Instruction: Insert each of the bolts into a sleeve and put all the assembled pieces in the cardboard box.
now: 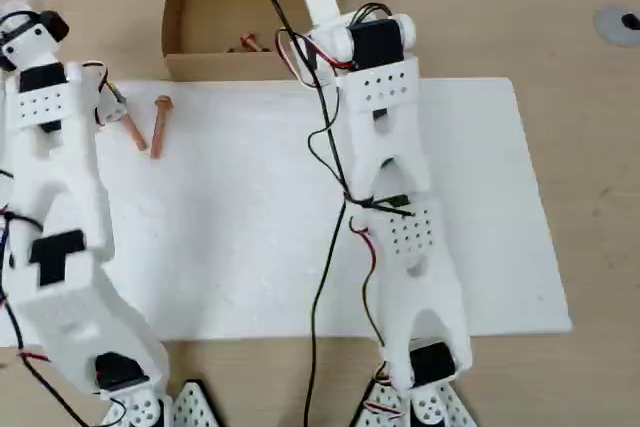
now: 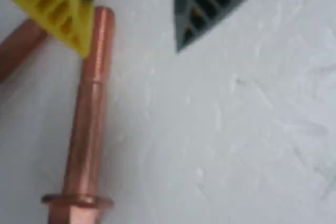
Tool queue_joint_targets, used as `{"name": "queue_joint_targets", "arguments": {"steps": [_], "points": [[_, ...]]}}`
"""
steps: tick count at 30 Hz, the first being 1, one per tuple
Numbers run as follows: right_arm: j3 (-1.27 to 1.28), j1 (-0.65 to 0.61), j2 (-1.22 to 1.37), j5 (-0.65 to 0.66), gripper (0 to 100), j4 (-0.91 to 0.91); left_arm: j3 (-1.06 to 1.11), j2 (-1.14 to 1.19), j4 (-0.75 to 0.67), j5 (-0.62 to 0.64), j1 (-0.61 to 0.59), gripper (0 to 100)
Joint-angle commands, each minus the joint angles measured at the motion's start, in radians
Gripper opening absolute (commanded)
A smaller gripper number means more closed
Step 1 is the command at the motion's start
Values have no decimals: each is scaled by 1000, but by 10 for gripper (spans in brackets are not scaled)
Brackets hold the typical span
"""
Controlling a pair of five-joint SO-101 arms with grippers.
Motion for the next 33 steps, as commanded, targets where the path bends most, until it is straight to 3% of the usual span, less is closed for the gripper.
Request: {"name": "queue_joint_targets", "arguments": {"steps": [1, 15, 33], "points": [[-51, 5, -90, 9, 210, 21, -118, 56, -11, 8, -15, 121], [-50, 5, -87, 9, 210, 21, -348, 205, 72, 63, -9, 121], [-50, 4, -87, 6, 210, 21, -362, 289, 66, 63, 40, 121]]}}
